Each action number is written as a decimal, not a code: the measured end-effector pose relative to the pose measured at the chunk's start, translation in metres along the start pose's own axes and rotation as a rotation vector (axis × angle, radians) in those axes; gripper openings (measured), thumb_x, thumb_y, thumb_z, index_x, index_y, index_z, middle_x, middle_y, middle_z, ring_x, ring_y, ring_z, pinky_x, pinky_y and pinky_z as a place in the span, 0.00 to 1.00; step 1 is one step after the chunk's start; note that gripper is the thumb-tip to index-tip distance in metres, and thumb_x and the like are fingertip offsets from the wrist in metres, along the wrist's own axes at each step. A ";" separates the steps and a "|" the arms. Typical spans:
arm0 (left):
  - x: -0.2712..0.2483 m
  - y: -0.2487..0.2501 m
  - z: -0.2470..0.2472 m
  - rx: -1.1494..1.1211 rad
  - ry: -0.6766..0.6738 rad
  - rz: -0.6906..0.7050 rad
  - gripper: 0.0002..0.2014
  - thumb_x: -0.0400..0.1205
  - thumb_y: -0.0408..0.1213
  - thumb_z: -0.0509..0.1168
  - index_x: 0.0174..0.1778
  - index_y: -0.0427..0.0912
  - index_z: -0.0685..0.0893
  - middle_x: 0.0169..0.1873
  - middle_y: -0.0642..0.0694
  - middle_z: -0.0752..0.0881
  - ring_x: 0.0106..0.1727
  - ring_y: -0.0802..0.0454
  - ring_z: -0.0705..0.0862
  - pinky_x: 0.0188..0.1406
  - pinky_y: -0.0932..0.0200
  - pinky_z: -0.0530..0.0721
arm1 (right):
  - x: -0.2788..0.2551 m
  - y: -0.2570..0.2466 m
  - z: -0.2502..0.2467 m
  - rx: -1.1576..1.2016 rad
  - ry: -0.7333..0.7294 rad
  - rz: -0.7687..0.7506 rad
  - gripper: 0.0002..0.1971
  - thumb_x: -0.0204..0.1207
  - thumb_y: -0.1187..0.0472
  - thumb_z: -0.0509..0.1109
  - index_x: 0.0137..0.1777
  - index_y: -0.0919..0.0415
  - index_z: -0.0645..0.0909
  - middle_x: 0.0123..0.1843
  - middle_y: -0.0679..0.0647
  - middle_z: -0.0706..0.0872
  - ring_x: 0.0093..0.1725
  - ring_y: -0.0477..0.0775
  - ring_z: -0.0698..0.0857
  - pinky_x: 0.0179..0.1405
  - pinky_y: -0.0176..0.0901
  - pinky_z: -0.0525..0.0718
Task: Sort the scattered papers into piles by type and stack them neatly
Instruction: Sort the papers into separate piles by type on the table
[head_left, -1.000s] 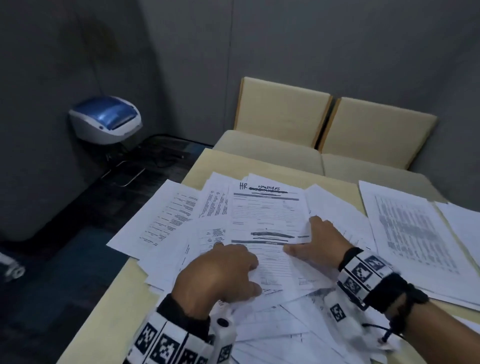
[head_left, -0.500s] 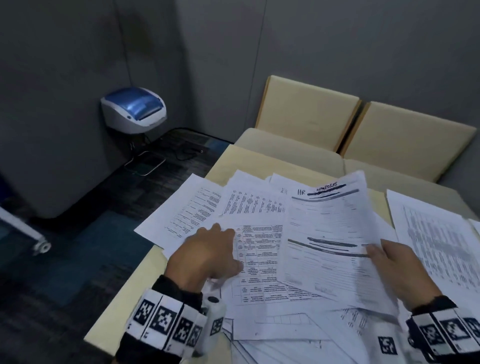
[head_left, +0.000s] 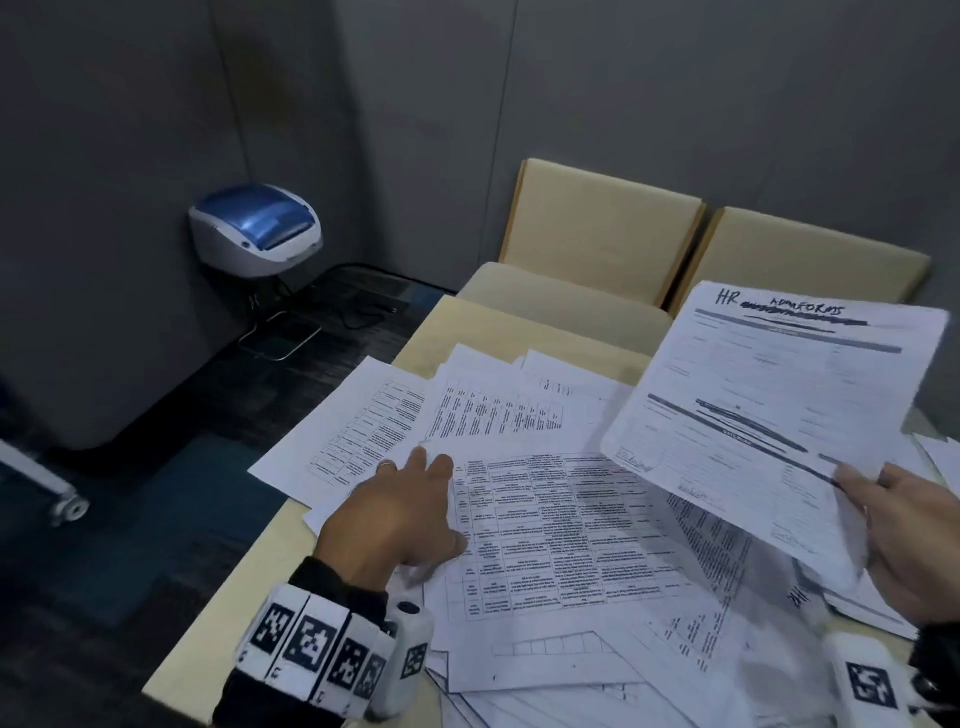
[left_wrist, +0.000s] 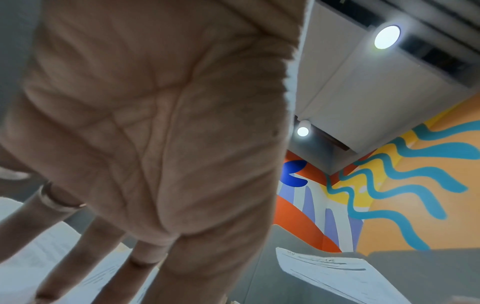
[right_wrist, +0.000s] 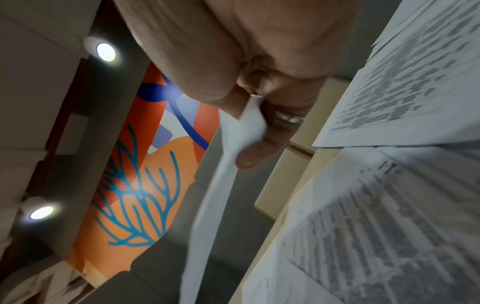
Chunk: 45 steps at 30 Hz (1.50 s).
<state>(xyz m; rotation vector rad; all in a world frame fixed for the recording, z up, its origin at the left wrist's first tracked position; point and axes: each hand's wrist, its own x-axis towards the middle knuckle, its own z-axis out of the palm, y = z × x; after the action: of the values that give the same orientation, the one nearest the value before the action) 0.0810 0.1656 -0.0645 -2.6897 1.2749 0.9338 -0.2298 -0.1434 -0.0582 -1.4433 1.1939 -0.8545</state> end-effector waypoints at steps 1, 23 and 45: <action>-0.001 0.001 -0.001 0.006 0.017 0.005 0.36 0.84 0.57 0.69 0.83 0.49 0.62 0.88 0.46 0.60 0.85 0.36 0.64 0.76 0.39 0.75 | -0.007 -0.015 0.013 0.027 -0.028 0.013 0.17 0.81 0.44 0.75 0.51 0.60 0.87 0.52 0.52 0.96 0.43 0.50 0.95 0.38 0.45 0.92; 0.136 0.086 -0.045 0.183 0.038 0.272 0.54 0.70 0.86 0.57 0.90 0.68 0.48 0.92 0.55 0.40 0.91 0.27 0.40 0.82 0.16 0.51 | 0.030 -0.051 0.020 0.328 -0.125 0.147 0.11 0.87 0.78 0.58 0.51 0.69 0.81 0.32 0.50 0.92 0.28 0.45 0.90 0.23 0.31 0.84; 0.170 -0.002 -0.112 -0.520 0.494 -0.166 0.06 0.79 0.30 0.74 0.45 0.32 0.85 0.35 0.44 0.82 0.47 0.42 0.87 0.42 0.53 0.81 | -0.061 -0.044 0.161 -0.169 -0.515 -0.037 0.10 0.82 0.65 0.76 0.61 0.64 0.83 0.53 0.65 0.92 0.50 0.60 0.95 0.53 0.51 0.94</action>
<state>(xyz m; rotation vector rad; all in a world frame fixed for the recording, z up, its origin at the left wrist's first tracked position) 0.2222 0.0192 -0.0618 -3.5357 0.9227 0.6745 -0.0836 -0.0432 -0.0448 -1.6961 0.8614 -0.3704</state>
